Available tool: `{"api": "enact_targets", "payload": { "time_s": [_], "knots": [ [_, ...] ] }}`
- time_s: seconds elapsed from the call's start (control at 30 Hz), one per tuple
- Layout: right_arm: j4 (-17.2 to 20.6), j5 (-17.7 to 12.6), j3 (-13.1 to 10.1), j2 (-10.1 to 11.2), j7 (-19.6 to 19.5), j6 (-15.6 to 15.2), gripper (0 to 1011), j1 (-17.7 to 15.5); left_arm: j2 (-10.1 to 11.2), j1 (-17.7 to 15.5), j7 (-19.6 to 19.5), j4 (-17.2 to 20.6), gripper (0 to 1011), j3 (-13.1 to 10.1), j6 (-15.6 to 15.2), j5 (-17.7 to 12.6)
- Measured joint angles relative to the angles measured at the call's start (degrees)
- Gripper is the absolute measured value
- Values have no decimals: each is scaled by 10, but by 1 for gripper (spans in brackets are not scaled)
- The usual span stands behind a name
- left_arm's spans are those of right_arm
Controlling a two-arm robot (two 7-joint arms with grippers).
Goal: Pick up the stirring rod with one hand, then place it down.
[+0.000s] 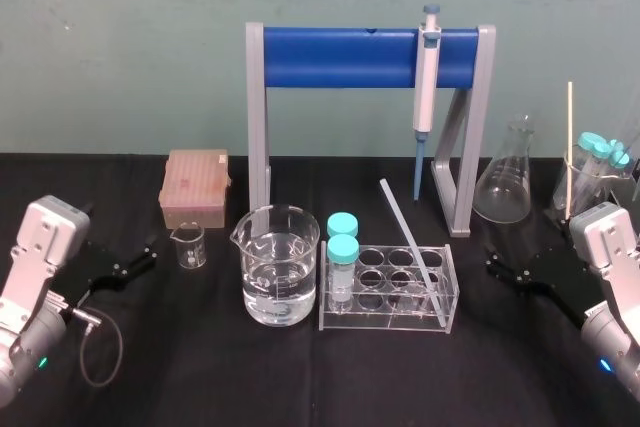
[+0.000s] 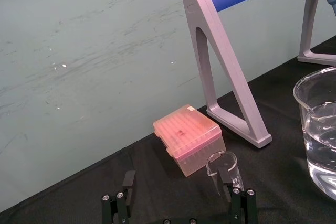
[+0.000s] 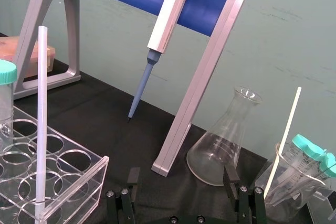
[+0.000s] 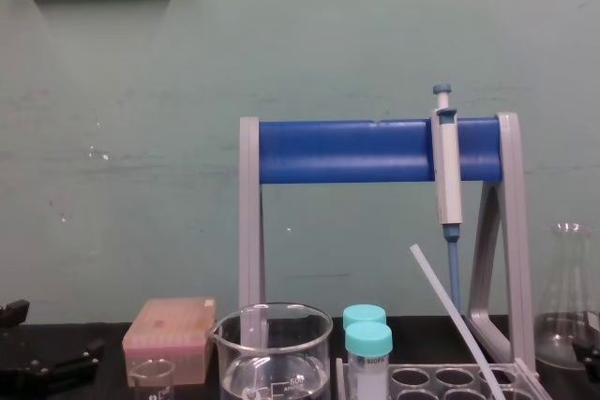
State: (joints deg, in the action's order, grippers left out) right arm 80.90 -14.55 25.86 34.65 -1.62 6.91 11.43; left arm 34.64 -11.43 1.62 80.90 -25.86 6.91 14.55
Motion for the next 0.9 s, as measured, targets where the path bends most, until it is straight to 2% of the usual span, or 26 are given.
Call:
{"api": "enact_targets", "payload": {
  "time_s": [0.9],
  "knots": [
    [0,0,0,0,0,0,1003,0,0,0,0,0,1000,0,0,0]
  ]
}}
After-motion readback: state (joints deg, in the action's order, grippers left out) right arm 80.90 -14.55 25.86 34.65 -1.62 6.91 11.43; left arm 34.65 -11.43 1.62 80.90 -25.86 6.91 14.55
